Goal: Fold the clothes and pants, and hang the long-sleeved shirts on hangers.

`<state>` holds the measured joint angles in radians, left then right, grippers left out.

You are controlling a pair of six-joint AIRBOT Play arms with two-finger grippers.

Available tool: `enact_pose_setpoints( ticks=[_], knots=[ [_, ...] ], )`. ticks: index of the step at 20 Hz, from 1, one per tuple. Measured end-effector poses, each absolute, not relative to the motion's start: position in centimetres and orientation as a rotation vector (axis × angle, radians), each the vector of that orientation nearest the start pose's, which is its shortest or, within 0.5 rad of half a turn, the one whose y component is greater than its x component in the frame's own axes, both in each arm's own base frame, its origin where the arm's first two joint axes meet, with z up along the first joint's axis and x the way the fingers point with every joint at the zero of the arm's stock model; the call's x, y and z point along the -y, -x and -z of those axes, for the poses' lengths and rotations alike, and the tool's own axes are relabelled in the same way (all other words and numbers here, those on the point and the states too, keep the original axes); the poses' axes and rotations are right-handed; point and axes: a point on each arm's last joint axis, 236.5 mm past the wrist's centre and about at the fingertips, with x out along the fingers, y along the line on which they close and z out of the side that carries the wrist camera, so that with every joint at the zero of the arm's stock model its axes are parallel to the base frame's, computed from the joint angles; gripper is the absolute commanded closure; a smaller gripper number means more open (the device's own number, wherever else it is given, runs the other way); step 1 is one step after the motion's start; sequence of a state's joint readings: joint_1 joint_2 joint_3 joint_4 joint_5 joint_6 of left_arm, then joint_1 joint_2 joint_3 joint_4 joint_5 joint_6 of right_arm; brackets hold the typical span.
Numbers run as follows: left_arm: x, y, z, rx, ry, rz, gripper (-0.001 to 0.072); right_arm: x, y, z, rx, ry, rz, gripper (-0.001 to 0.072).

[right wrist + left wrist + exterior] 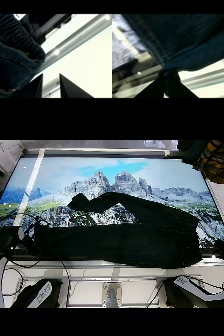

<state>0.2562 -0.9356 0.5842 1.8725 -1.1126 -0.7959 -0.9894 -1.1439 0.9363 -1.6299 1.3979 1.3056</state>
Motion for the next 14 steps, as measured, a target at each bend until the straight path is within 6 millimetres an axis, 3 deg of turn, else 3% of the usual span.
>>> enact_pose_setpoints(
  ticks=[3,5,7,11,14],
  knots=[
    [-12.1,-21.8,6.6,-1.519,-0.743,0.258,0.0663,22.9,-12.7,2.7,-1.583,-0.533,0.593,0.0387],
    [-12.1,-23.9,5.3,-1.417,-0.758,0.222,0.0651,23.0,-12.9,2.8,-1.576,-0.533,0.594,0.0388],
    [-11.7,-26.9,3.2,-1.276,-0.755,0.178,0.0409,22.8,-13.8,2.9,-1.54,-0.554,0.58,0.0387],
    [-9.7,-32.8,-1.6,-1.025,-0.658,0.137,0.0395,22.0,-17.9,2.8,-1.379,-0.645,0.523,0.0369],
    [-6.7,-36.9,-4.1,-0.909,-0.573,0.182,0.0395,21.3,-22.0,1.9,-1.22,-0.72,0.456,0.0369]
  ],
)
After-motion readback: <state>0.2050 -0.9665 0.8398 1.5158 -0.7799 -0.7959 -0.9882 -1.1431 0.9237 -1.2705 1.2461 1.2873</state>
